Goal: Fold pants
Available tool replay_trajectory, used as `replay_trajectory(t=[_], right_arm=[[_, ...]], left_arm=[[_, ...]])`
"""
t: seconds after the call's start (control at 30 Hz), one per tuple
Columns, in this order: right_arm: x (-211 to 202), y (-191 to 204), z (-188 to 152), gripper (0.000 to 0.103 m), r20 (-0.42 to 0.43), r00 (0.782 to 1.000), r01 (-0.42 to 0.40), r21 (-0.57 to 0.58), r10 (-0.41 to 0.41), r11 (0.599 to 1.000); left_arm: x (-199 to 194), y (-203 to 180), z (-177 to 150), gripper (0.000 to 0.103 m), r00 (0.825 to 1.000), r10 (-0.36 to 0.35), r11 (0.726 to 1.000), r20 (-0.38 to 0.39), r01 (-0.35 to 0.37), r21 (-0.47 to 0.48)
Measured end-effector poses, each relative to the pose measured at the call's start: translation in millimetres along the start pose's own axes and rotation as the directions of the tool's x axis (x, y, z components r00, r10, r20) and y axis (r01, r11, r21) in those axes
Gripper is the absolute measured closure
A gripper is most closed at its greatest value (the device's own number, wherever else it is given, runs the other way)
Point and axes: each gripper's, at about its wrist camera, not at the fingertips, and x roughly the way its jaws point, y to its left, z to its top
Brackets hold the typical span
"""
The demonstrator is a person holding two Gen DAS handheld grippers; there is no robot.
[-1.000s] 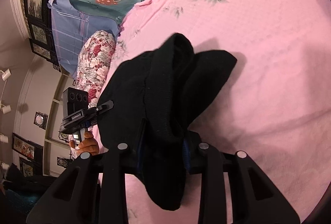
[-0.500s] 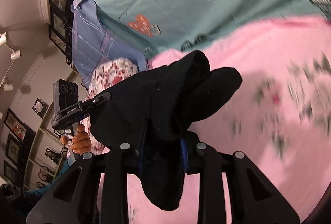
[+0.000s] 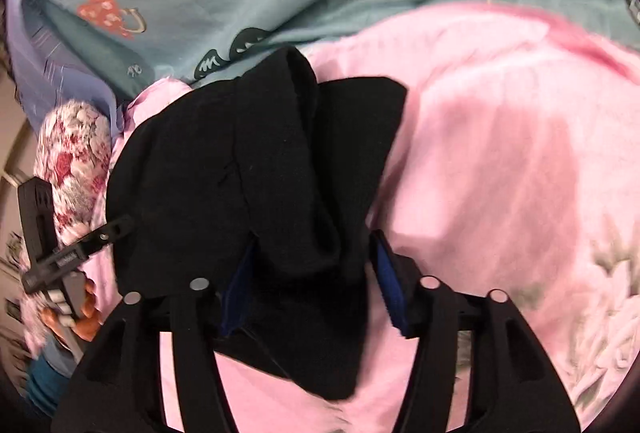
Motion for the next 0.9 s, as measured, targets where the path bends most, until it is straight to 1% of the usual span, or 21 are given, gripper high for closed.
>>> replay_trajectory(t=[0.07,0.1,0.17,0.23,0.27,0.3,0.33,0.37,0.43,0.57,0.6,0.63,0.67,0.7,0.77,0.83,0.9], right_arm=[[-23,2,-9,0.043,0.020,1.000,0.015,-0.010,-0.015,1.000],[-41,6,-16,0.042,0.043,0.999,0.032,-0.027,-0.031,0.999],[-72,13,-32,0.042,0.076,0.996,0.052,-0.065,-0.047,0.997],[-113,25,-59,0.042,0.131,0.988,0.097,-0.119,-0.081,0.988],[-129,30,-72,0.042,0.152,0.984,0.113,-0.139,-0.092,0.984],[-140,32,-81,0.040,0.166,0.981,0.127,-0.145,-0.102,0.981],[-152,33,-96,0.032,0.180,0.977,0.145,-0.147,-0.118,0.978],[-165,36,-113,0.020,0.200,0.969,0.176,-0.147,-0.145,0.973],[-183,42,-145,0.013,0.241,0.952,0.230,-0.152,-0.189,0.961],[-189,50,-193,0.013,0.255,0.934,0.301,-0.187,-0.250,0.935],[-191,50,-206,0.013,0.259,0.930,0.315,-0.187,-0.262,0.931],[-192,50,-218,0.013,0.260,0.925,0.326,-0.178,-0.275,0.928],[-194,49,-226,0.013,0.255,0.924,0.332,-0.171,-0.284,0.928],[-196,46,-239,0.013,0.250,0.922,0.341,-0.160,-0.296,0.926],[-199,42,-259,0.013,0.242,0.913,0.368,-0.145,-0.327,0.919],[-202,31,-281,0.013,0.223,0.896,0.416,-0.122,-0.383,0.901],[-204,17,-297,0.013,0.194,0.889,0.438,-0.092,-0.415,0.894]], left_arm=[[-23,7,-6,0.011,1.000,0.006,1.000,0.017,-0.006,-0.008],[-39,8,-10,0.011,0.999,0.029,1.000,0.033,-0.029,-0.009],[-66,5,-22,0.011,0.996,0.059,0.998,0.060,-0.061,0.027],[-96,-10,-40,0.010,0.988,0.121,0.987,0.101,-0.130,0.098],[-112,-21,-54,0.010,0.978,0.164,0.973,0.131,-0.182,0.139],[-123,-28,-64,0.010,0.972,0.177,0.966,0.152,-0.201,0.161],[-136,-36,-76,0.007,0.969,0.179,0.961,0.171,-0.210,0.181],[-144,-44,-84,0.007,0.966,0.187,0.957,0.179,-0.220,0.189],[-159,-55,-108,0.007,0.960,0.201,0.950,0.192,-0.239,0.199],[-181,-78,-153,0.007,0.938,0.251,0.920,0.241,-0.308,0.241],[-186,-80,-160,0.007,0.935,0.251,0.921,0.249,-0.310,0.237],[-192,-79,-170,0.007,0.939,0.235,0.930,0.250,-0.292,0.223],[-197,-75,-180,0.006,0.950,0.205,0.945,0.237,-0.255,0.205],[-199,-73,-187,0.006,0.958,0.188,0.954,0.218,-0.231,0.194],[-200,-65,-207,0.006,0.968,0.175,0.964,0.179,-0.205,0.169],[-193,-55,-222,0.005,0.975,0.181,0.967,0.129,-0.200,0.155],[-185,-45,-231,0.005,0.975,0.202,0.968,0.089,-0.212,0.135]])
